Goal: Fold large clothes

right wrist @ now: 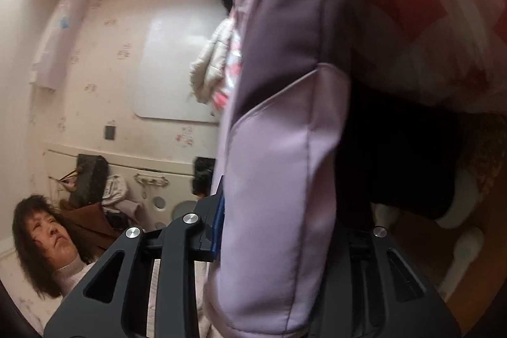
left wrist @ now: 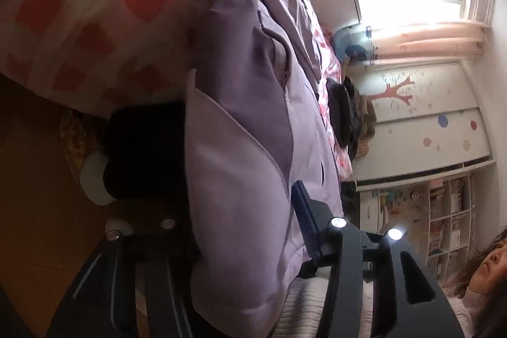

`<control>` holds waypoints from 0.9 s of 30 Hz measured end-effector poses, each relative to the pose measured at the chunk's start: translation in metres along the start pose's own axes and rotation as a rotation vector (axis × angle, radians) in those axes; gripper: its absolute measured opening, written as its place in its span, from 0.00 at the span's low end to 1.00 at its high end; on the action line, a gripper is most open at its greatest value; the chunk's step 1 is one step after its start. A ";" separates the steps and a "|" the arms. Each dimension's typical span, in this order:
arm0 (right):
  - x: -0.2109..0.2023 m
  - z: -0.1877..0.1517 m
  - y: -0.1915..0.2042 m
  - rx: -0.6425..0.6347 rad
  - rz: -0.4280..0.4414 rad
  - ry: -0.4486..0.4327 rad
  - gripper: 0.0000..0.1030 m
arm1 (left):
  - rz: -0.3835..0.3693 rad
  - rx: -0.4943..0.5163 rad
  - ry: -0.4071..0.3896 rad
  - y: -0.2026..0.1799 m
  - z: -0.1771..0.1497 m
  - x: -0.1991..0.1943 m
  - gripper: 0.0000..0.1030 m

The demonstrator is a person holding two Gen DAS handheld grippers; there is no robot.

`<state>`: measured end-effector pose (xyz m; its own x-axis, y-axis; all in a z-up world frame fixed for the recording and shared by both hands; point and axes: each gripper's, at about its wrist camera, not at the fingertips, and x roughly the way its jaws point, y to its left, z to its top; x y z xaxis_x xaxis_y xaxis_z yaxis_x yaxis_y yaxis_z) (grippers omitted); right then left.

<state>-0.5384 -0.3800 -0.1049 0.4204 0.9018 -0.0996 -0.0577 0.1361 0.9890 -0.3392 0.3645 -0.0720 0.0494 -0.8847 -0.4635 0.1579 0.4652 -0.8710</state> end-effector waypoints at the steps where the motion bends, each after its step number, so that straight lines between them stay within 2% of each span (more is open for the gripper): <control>1: -0.001 -0.001 0.010 -0.030 0.026 -0.025 0.32 | -0.007 0.015 -0.023 -0.004 0.001 -0.004 0.25; 4: -0.010 0.002 0.050 -0.167 0.162 -0.127 0.32 | -0.020 0.098 -0.136 -0.039 0.003 -0.021 0.18; 6: -0.011 0.008 0.074 -0.232 0.222 -0.164 0.32 | -0.048 0.150 -0.200 -0.067 0.008 -0.028 0.17; 11: -0.014 0.022 0.110 -0.312 0.341 -0.212 0.32 | -0.144 0.213 -0.288 -0.112 0.020 -0.053 0.16; 14: -0.022 0.027 0.113 -0.315 0.413 -0.255 0.32 | -0.187 0.209 -0.313 -0.117 0.026 -0.062 0.16; 19: -0.025 0.058 0.105 -0.294 0.458 -0.306 0.32 | -0.244 0.149 -0.356 -0.109 0.059 -0.060 0.16; 27: -0.016 0.119 0.130 -0.311 0.457 -0.363 0.32 | -0.267 0.197 -0.407 -0.143 0.136 -0.044 0.16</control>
<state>-0.4445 -0.4254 0.0384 0.5671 0.7087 0.4197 -0.5390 -0.0660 0.8397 -0.2303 0.3328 0.0954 0.3555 -0.9298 -0.0949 0.3981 0.2425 -0.8847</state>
